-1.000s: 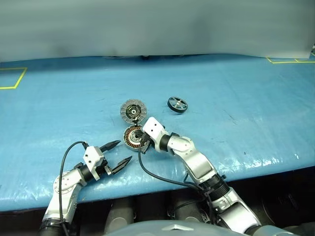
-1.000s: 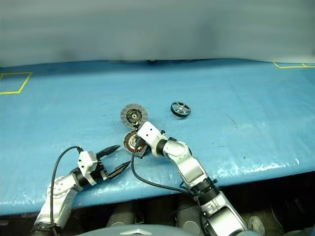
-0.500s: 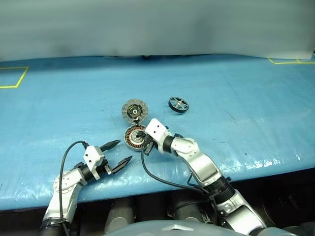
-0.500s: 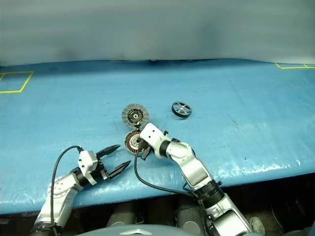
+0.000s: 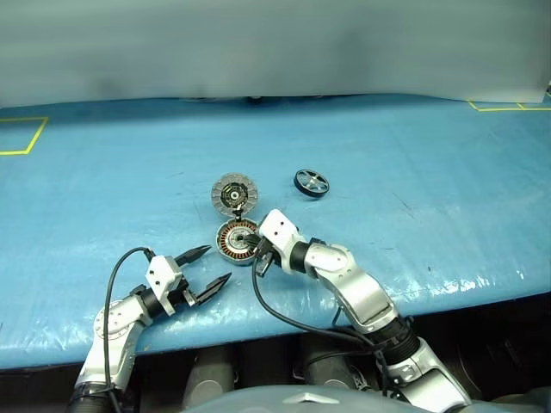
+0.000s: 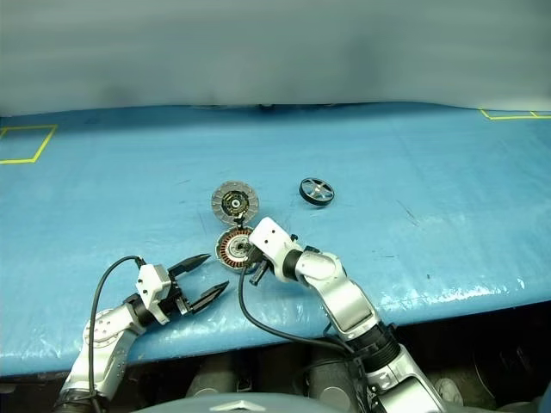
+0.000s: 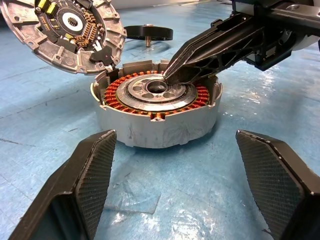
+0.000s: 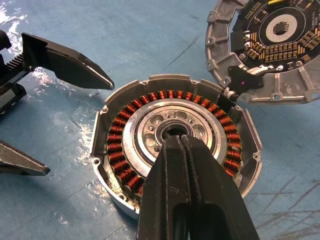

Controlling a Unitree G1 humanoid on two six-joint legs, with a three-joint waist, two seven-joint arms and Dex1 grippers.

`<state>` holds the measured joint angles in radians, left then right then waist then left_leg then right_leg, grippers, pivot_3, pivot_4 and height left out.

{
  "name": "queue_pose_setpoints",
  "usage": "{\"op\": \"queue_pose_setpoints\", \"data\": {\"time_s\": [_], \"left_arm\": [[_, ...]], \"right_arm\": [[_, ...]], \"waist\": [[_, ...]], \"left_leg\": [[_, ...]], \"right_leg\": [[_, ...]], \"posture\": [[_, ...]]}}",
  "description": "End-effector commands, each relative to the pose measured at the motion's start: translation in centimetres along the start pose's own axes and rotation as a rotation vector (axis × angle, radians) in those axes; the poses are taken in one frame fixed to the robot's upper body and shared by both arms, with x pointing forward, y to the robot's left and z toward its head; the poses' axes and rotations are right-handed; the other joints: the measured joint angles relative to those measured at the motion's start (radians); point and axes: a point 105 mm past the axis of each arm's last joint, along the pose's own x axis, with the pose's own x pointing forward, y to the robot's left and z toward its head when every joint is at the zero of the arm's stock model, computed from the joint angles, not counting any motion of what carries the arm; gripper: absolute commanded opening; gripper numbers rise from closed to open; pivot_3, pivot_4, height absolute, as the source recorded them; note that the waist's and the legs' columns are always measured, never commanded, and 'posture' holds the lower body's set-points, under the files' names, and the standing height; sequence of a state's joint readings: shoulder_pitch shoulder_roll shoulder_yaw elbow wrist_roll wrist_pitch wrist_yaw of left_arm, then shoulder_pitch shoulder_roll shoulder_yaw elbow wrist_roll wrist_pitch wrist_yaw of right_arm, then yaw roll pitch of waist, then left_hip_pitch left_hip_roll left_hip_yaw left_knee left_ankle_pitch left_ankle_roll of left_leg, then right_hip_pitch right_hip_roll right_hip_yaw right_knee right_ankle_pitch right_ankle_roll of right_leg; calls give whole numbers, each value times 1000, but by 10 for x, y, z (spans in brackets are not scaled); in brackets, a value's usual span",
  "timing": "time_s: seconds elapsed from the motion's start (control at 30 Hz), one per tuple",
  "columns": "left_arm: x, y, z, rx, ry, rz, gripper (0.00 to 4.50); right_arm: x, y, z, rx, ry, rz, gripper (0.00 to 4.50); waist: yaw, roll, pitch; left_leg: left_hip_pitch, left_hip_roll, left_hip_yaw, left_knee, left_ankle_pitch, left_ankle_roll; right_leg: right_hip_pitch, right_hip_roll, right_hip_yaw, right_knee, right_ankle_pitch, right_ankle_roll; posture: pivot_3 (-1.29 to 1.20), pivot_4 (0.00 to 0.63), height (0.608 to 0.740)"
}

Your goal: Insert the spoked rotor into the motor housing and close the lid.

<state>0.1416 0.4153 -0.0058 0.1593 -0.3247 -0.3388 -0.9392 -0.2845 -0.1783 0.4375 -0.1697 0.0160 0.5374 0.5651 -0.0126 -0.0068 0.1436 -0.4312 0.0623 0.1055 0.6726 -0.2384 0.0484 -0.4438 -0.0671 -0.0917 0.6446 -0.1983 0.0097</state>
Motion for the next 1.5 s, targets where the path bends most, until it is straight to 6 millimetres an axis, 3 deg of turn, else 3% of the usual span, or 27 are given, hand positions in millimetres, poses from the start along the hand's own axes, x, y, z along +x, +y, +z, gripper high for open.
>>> {"op": "queue_pose_setpoints", "data": {"time_s": [0.03, 0.47, 1.37, 1.5], "left_arm": [[0, 3, 4, 20, -18, 8, 4068], [0, 3, 4, 21, -17, 13, 4068], [0, 1, 0, 6, -9, 16, 4068], [0, 1, 0, 5, -7, 15, 4068]], "right_arm": [[-3, -8, 16, -10, -58, -35, 49], [4, -13, -1, -4, -4, -52, 49], [11, 13, 22, -13, -80, 45, 49], [10, 8, 23, -26, -81, 22, 49]], "waist": [[0, 0, 0], [0, 0, 0], [-4, 0, 0], [-2, 0, 0]], "left_leg": [[0, 0, 0, 0, 0, 0], [0, 0, 0, 0, 0, 0], [0, 0, 0, 0, 0, 0], [0, 0, 0, 0, 0, 0]], "right_leg": [[0, 0, 0, 0, 0, 0], [0, 0, 0, 0, 0, 0], [0, 0, 0, 0, 0, 0], [0, 0, 0, 0, 0, 0]], "posture": [[0, 150, 740], [0, 150, 740], [0, 150, 740], [0, 150, 740]]}}
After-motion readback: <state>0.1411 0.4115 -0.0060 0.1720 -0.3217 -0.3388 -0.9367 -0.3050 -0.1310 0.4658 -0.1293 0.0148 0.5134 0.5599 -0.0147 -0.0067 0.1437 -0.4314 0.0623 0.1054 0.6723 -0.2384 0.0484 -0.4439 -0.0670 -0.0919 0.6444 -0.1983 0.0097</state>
